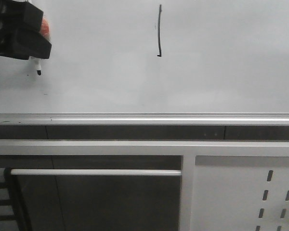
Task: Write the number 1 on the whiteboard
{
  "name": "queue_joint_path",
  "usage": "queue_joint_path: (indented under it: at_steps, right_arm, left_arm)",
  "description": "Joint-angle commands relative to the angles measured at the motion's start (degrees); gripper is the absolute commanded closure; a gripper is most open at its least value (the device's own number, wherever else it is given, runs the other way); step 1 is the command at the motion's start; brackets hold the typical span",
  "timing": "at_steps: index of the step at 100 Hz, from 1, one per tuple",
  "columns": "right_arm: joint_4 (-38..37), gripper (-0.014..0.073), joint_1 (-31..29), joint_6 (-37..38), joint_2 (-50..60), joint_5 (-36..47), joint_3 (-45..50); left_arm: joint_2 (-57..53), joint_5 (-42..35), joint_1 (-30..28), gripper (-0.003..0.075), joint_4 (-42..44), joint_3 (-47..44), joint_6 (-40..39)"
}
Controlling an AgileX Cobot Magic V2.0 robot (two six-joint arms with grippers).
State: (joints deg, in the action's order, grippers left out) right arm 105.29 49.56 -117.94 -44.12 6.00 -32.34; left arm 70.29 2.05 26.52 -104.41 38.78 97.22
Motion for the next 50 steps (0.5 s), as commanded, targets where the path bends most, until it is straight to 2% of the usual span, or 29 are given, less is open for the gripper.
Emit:
queue_joint_path:
  at_steps: [1, 50]
  right_arm:
    - [1.35, 0.0204, 0.06, -0.06, 0.6, -1.62, -1.36]
    - [1.35, 0.0204, 0.06, -0.06, 0.6, -1.62, -1.36]
  left_arm:
    - [-2.77, 1.86, -0.16, 0.0463, -0.93, 0.53, -0.57]
    - [-21.14, 1.66, -0.16, 0.047, -1.75, -10.58, -1.82]
